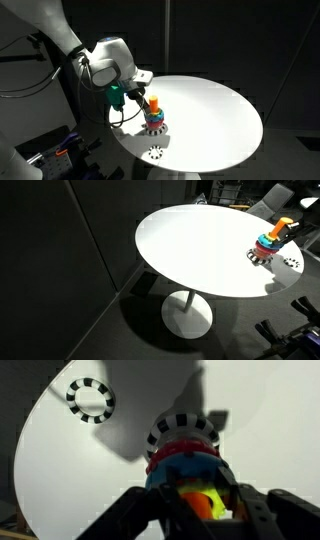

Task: Pick up the black and white ring from the table and put it on the stack of rings

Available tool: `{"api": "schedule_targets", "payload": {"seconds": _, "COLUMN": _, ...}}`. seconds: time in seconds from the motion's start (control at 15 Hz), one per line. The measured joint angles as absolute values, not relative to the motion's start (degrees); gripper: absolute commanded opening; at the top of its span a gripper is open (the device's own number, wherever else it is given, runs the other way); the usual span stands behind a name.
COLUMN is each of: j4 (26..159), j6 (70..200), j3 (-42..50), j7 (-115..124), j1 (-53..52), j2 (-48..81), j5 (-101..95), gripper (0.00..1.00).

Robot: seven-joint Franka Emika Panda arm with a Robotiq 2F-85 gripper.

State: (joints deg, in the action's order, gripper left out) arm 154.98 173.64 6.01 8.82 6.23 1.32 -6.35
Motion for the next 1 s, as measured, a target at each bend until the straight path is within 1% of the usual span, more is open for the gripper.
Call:
{"api": "schedule_targets", "payload": {"seconds": 0.07, "j4": 155.0, "j6": 173.6, "j3": 6.1, "j7": 8.8, "j1": 6.2, "j2": 1.3, "j5": -6.3, "gripper": 0.18}}
{"api": "schedule_targets", "payload": {"seconds": 0.13, "j4": 155.0, "j6": 173.6, "j3": 6.1, "j7": 8.8, "j1": 6.2, "j2": 1.3, "j5": -6.3, "gripper": 0.08}}
{"api": "schedule_targets", "payload": {"seconds": 0.2, "j4": 155.0, "j6": 173.7, "j3": 6.1, "j7": 8.8, "j1": 6.2, "j2": 1.3, "j5": -6.4, "gripper": 0.02}}
{"api": "schedule_targets", "payload": {"seconds": 0.33, "j4": 154.9, "j6": 173.7, "j3": 6.3, "j7": 8.8, "j1": 6.2, "j2": 1.3, "j5": -6.4, "gripper": 0.0}}
{"api": "schedule_targets", "payload": {"seconds": 0.4, "j4": 154.9, "j6": 173.7, "j3": 6.3, "j7": 8.8, "j1": 6.2, "j2": 1.3, "j5": -6.4, "gripper": 0.0}}
{"api": "schedule_targets", "payload": {"seconds": 0.53, "j4": 154.9, "j6": 173.7, "j3": 6.5, "j7": 8.9, "j1": 6.2, "j2": 1.2, "j5": -6.6, "gripper": 0.04}}
{"api": "schedule_targets", "payload": {"seconds": 1.0, "j4": 155.3, "j6": 172.8, "j3": 6.6, "j7": 8.9, "j1": 6.2, "j2": 0.2, "j5": -7.0, "gripper": 0.04}}
